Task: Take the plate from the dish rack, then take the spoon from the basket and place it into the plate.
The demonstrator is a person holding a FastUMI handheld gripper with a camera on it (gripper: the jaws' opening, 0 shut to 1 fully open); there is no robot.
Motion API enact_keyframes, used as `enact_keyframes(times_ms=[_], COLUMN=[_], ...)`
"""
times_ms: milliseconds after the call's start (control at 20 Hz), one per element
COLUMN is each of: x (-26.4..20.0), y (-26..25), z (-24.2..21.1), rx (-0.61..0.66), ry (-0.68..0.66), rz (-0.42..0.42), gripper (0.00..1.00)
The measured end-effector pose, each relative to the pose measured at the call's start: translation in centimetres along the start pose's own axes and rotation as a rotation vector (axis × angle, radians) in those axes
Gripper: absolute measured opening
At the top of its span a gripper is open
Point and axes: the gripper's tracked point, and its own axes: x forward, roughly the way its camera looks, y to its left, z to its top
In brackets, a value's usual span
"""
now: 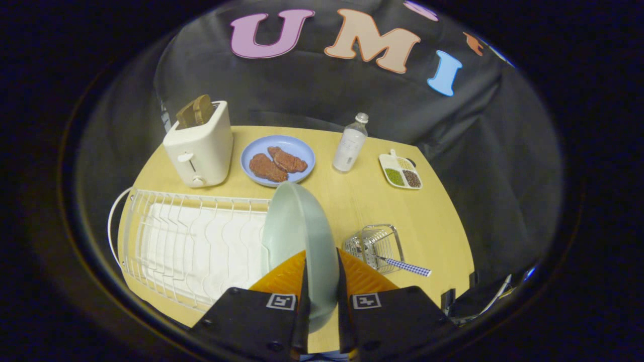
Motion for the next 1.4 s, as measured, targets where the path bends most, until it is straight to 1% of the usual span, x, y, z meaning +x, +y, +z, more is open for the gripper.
enact_keyframes(times_ms=[200,350,550,800,950,1250,1400], x=[-0.5,-1.0,-1.4,-3.0,-3.7,-4.5,-5.1], y=[-0.1,-0.2,-0.5,-1.2,-2.4,-6.2,-7.3], z=[1.2,1.5,2.4,4.8,5.9,7.1,7.2], rx=[-0.035,-0.050,-0.033,-0.019,0.042,0.174,0.274], ry=[-0.025,-0.043,-0.063,-0.123,-0.145,-0.158,-0.158], rz=[-0.050,-0.076,-0.094,-0.103,-0.081,-0.010,0.096], gripper=[0.26,0.26,0.26,0.26,0.26,0.26,0.26])
